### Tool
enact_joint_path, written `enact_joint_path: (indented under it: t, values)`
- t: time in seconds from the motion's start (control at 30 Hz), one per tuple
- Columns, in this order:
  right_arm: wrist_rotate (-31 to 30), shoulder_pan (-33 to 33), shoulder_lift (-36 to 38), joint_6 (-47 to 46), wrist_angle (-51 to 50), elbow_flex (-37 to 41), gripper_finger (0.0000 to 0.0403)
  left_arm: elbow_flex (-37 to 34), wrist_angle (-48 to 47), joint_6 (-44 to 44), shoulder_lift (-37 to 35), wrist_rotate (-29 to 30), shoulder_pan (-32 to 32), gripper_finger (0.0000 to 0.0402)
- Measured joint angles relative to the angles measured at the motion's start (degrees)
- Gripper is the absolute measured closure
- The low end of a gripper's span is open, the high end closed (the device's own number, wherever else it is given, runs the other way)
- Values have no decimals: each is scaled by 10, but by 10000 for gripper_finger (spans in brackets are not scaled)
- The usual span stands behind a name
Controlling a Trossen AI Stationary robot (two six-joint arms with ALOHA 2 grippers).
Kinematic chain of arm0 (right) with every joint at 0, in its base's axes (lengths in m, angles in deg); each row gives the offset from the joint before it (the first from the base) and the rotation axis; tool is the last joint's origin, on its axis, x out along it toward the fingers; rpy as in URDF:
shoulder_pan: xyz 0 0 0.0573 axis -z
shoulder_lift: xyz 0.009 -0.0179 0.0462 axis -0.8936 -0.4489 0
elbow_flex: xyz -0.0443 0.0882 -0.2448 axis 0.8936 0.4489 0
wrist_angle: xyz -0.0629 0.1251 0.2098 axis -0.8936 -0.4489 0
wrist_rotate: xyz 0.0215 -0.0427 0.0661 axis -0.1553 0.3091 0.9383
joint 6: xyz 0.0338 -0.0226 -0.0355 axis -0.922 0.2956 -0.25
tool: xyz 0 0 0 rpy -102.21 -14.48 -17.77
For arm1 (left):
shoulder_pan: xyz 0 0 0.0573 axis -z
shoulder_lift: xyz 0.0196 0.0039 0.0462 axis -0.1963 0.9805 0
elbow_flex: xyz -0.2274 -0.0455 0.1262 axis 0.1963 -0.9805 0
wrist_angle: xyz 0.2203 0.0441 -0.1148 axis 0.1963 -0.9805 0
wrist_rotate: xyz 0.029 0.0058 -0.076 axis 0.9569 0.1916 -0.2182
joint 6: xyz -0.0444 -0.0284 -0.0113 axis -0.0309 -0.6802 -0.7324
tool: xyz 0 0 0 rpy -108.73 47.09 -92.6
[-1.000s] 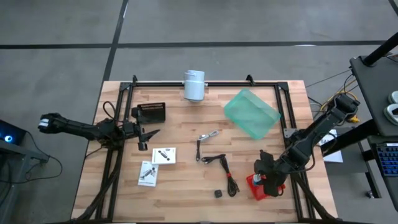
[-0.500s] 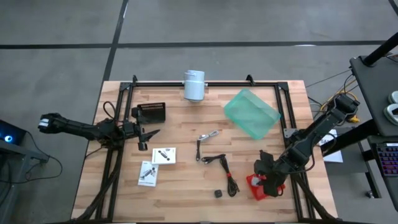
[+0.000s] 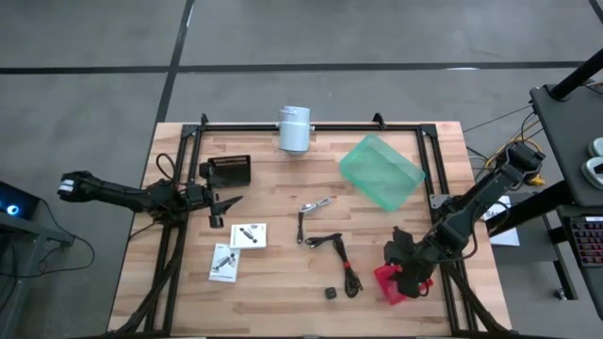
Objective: Pick and place items into bin
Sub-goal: Put the black charger adapter into the red bin
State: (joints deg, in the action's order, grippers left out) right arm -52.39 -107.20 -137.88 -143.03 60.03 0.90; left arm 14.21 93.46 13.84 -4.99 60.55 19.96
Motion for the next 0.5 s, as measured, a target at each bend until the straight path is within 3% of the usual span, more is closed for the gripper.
enact_joint_path:
  t: [0.23,0.5]
  values:
    - [-69,0,0,63,87,0,204,0,0,0,0,0,0,210]
    - [-138,0,-46,210,237,0,204,0,0,0,-1,0,0,210]
